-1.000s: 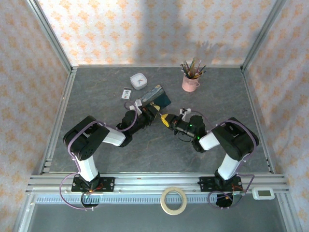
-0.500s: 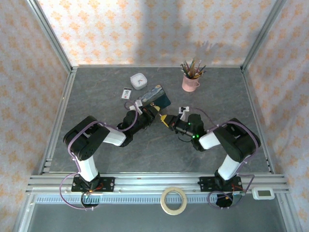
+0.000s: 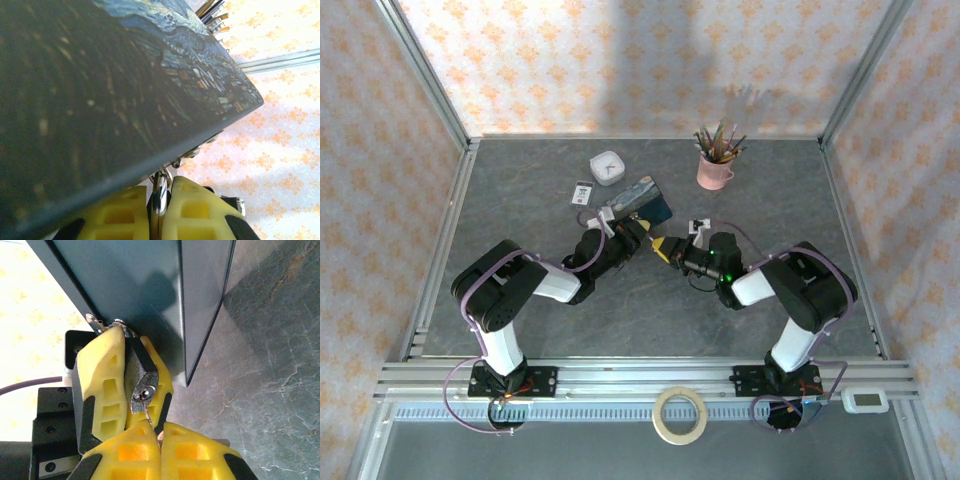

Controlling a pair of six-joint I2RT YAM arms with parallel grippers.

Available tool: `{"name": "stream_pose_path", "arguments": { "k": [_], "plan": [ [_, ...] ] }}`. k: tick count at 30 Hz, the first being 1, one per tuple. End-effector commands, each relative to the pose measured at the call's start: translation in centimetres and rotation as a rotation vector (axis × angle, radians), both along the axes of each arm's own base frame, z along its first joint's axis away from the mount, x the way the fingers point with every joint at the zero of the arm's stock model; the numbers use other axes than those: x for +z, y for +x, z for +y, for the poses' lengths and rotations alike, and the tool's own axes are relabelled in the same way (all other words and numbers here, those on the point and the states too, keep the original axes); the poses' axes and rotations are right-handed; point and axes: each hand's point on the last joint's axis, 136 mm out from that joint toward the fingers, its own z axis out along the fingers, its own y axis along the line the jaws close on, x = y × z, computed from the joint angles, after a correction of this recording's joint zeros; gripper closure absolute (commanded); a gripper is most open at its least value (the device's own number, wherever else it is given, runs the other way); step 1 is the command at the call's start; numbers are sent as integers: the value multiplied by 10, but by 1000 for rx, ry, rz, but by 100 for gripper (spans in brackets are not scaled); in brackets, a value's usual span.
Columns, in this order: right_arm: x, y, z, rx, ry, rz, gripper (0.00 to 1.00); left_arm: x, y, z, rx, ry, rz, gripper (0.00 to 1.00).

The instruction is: Unlock a padlock with a key

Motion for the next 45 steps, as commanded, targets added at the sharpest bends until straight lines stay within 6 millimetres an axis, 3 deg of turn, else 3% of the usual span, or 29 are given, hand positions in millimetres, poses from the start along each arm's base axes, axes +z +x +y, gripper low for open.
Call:
{"name": "stream_pose_path", "arguments": {
  "k": [1, 8, 12, 19, 35, 40, 45],
  "plan": [
    [50, 11, 4, -31, 162, -101, 100, 24, -65, -59, -378, -59, -74, 100],
    [67, 3, -1, -11, 345, -55, 100, 35, -64, -58, -422, -84, -170, 100],
    [78, 1, -6, -7, 482, -24, 100, 28, -68, -55, -416, -91, -149, 100],
    [75, 6, -3, -78, 380, -61, 100, 17, -65, -49, -349, -88, -97, 100],
    [52, 14, 4, -177, 354, -21, 100, 18, -70, -68, -325, -107, -51, 100],
    [49, 16, 2, -174, 330, -24, 100, 17, -72, -65, -324, -112, -50, 100],
    [42, 13, -5, -183, 285, -23, 99, 13, -59, -54, -274, -83, -44, 100]
  ]
}}
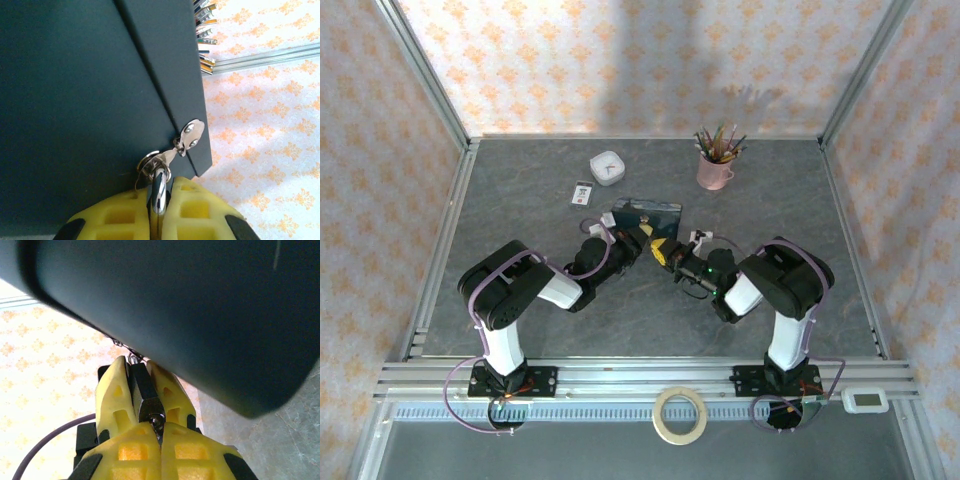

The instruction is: Unlock a padlock with a key

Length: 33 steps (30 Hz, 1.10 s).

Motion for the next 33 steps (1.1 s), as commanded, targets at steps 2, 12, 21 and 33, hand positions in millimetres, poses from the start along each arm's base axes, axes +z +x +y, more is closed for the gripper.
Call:
{"name": "stream_pose_path", "arguments": {
  "k": [2, 12, 21, 33],
  "plan": [
    [36, 13, -10, -67, 9, -151, 88, 10, -37, -41, -238, -10, -15, 100],
    [4, 1, -31, -59, -343, -174, 50, 23, 0, -25, -148, 75, -62, 100],
    [29, 2, -52, -111, -567, -302, 48, 20, 4, -26, -141, 70, -48, 100],
    [16, -2, -28, 13, -535, -361, 61, 31, -1, -28, -160, 16, -54, 100]
  ]
}}
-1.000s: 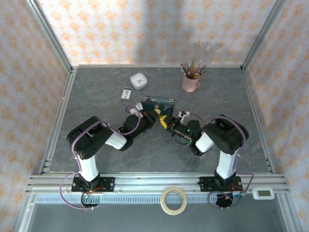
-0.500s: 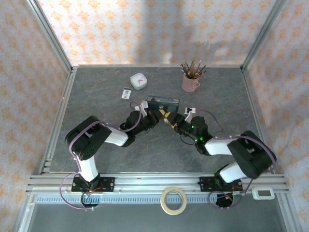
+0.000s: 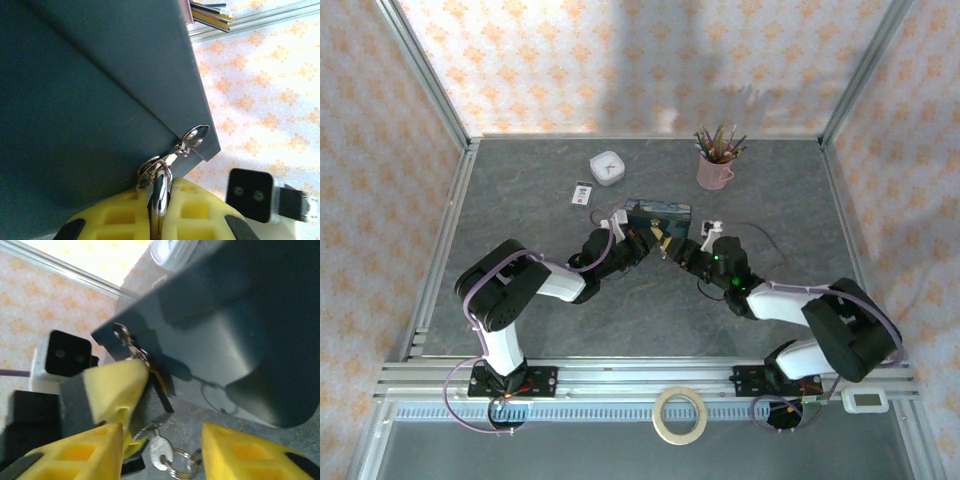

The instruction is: Unlock a padlock with a key

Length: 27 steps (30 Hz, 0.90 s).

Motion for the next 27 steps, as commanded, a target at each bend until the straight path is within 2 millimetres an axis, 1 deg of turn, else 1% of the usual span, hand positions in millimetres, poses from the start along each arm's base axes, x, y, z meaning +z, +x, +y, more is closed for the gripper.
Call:
{"name": "stream_pose_path", "arguments": {
  "k": [1, 4, 9, 20, 24, 27],
  "plan": [
    [16, 4, 11, 57, 45, -76, 63, 36, 1, -6, -26, -84, -76, 100],
    [17, 1, 17, 90, 88, -78, 69, 36, 0, -6, -27, -81, -74, 100],
    [18, 0, 18, 103, 153, -67, 79, 35, -1, -5, -26, -87, -68, 100],
    [11, -4, 20, 111, 292, -2, 91, 41, -3, -7, -31, -124, -70, 100],
    [14, -4, 22, 118, 349, 8, 100, 41, -4, -6, -29, -131, -71, 100],
    [17, -2, 23, 122, 412, 33, 100, 41, -7, -7, -37, -135, -79, 100]
  ]
}}
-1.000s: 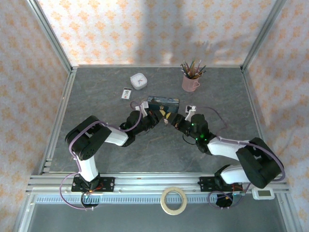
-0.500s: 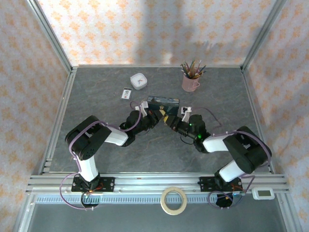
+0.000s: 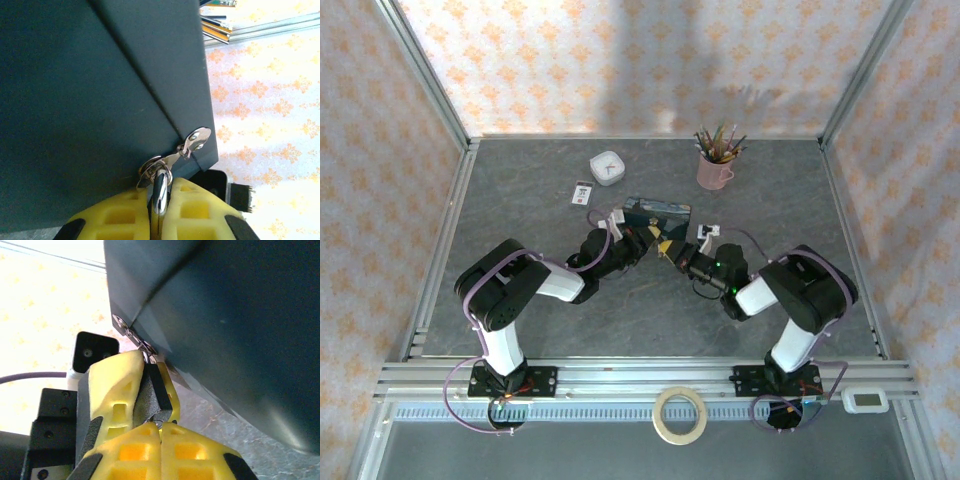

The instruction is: Unlock a padlock with a key

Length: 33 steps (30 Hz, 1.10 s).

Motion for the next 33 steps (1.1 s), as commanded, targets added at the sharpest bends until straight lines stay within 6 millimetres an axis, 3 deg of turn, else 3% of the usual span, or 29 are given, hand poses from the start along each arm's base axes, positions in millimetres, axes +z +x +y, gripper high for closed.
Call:
{"name": "stream_pose_path", "arguments": {
  "k": [1, 5, 10, 15, 23, 26, 33],
  "plan": [
    [25, -4, 6, 45, 139, -19, 100, 39, -12, -12, -70, -95, -116, 100],
    [49, -3, 1, 71, 353, 64, 100, 48, -29, -12, -132, -139, -242, 100],
    [75, 1, 4, 130, 572, 232, 100, 44, -44, -1, -130, -215, -330, 100],
    [108, 9, -2, 125, 749, 338, 100, 54, -46, -7, -137, -195, -448, 100],
    [140, 23, 0, 143, 927, 423, 100, 63, -38, -13, -126, -169, -530, 100],
    [137, 24, 1, 137, 925, 428, 100, 62, -36, -13, -121, -175, -523, 100],
    [92, 21, -5, 42, 778, 382, 100, 50, -28, -4, -59, -188, -448, 100]
  ]
}}
